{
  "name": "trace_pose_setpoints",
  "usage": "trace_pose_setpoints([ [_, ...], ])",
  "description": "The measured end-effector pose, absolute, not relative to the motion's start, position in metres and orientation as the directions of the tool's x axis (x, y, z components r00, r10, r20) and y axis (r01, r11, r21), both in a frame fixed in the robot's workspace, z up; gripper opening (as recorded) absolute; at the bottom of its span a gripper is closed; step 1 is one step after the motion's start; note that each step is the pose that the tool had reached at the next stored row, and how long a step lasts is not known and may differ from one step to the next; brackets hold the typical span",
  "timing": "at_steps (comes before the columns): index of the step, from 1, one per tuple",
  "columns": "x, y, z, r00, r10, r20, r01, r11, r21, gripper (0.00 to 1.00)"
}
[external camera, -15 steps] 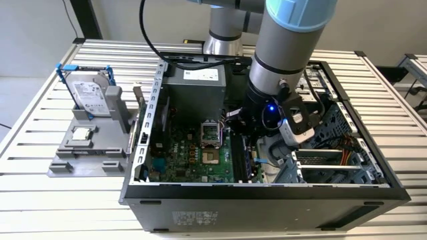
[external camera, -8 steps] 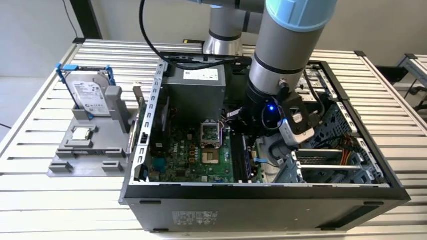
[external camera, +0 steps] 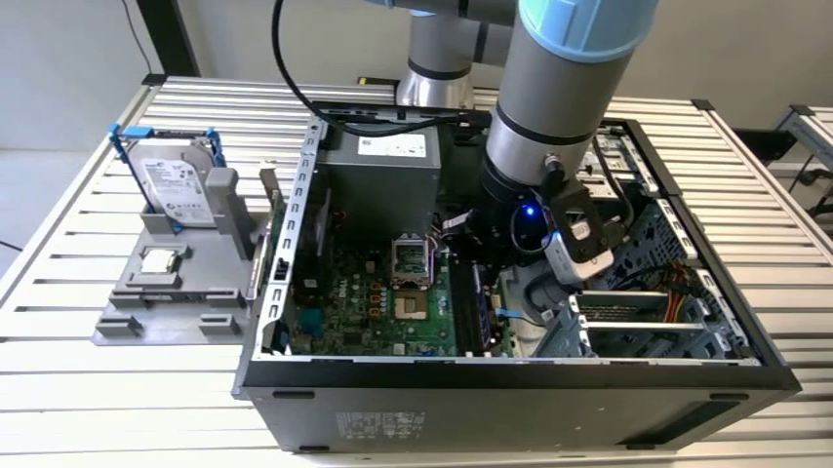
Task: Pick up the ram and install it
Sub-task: 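Insert the ram into the slot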
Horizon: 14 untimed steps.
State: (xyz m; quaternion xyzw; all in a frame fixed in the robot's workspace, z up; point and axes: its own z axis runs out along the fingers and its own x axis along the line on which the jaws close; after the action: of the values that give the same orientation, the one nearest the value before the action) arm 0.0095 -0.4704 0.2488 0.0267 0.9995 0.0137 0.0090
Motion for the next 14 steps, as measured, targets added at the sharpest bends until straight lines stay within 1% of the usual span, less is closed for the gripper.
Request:
trace_pose_setpoints([
  [6, 0.0094, -0.4704, 0.2488, -0.998, 0.054, -0.017, 0.053, 0.998, 0.027, 0.0],
  [7, 0.0094, -0.4703, 0.2488, -0.998, 0.054, -0.012, 0.053, 0.998, 0.027, 0.0],
  [9, 0.0094, -0.4703, 0.2488, -0.998, 0.054, 0.02, 0.054, 0.998, 0.024, 0.0],
  [14, 0.0095, -0.4704, 0.2489, -0.999, 0.031, 0.021, 0.032, 0.999, 0.025, 0.0],
])
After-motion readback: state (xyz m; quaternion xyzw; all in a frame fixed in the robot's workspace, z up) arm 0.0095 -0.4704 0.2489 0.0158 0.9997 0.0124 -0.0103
